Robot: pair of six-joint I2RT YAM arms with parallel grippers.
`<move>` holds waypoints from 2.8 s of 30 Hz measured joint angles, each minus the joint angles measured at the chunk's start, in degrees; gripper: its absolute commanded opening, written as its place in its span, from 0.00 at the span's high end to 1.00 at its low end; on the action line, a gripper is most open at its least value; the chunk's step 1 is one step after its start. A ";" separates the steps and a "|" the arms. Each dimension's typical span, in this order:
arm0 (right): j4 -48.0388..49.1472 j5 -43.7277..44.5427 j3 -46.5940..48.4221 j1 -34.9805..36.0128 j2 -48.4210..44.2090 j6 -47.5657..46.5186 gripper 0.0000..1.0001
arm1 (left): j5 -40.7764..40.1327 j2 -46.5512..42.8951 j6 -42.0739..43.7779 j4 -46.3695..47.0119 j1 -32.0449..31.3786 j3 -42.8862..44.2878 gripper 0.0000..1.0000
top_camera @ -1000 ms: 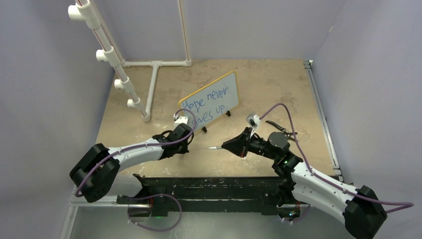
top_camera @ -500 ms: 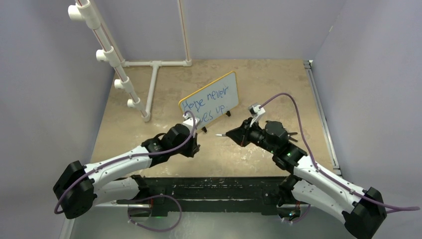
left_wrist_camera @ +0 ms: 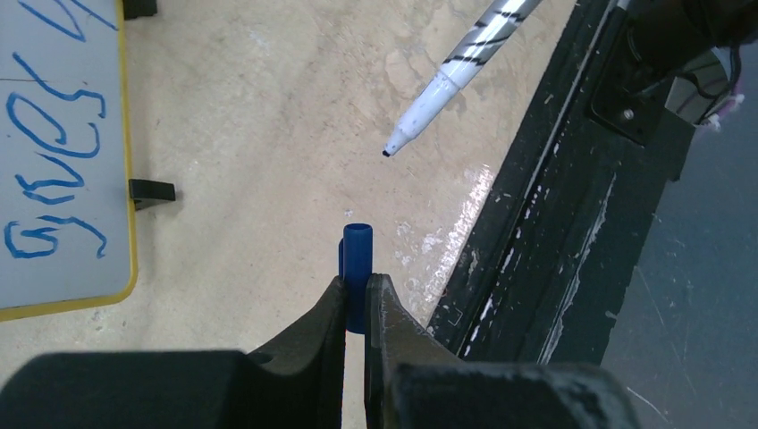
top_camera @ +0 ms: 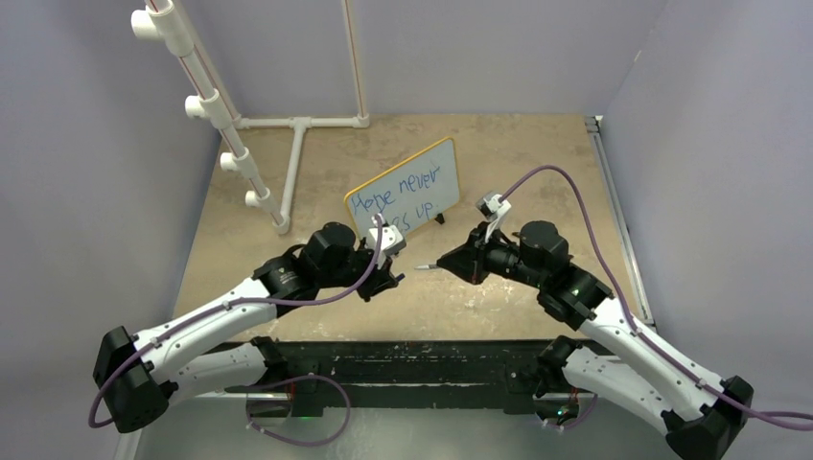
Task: Write a sentence on the whiteboard
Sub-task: Close the pen cap.
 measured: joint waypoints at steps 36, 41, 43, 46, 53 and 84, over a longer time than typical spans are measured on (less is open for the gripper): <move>-2.82 -12.46 0.00 0.00 -2.25 1.16 1.00 | 13.60 -6.99 2.29 2.45 0.00 -3.48 1.00; -2.40 -12.68 0.00 -0.02 -2.19 1.38 1.00 | 14.05 -6.97 2.29 2.47 0.00 -3.58 1.00; -2.21 -12.81 0.00 -0.02 -1.97 1.38 1.00 | 14.05 -6.97 2.29 2.49 0.00 -3.58 1.00; -2.23 -12.74 0.00 -0.02 -1.57 1.38 1.00 | 14.05 -6.99 2.29 2.49 0.00 -3.58 1.00; -2.23 -12.57 0.00 -0.02 -1.51 1.38 1.00 | 14.08 -7.17 2.32 2.49 0.00 -3.58 1.00; 1.27 -16.74 0.00 -0.07 1.20 1.22 1.00 | 15.08 -8.94 2.29 2.64 0.00 -3.61 1.00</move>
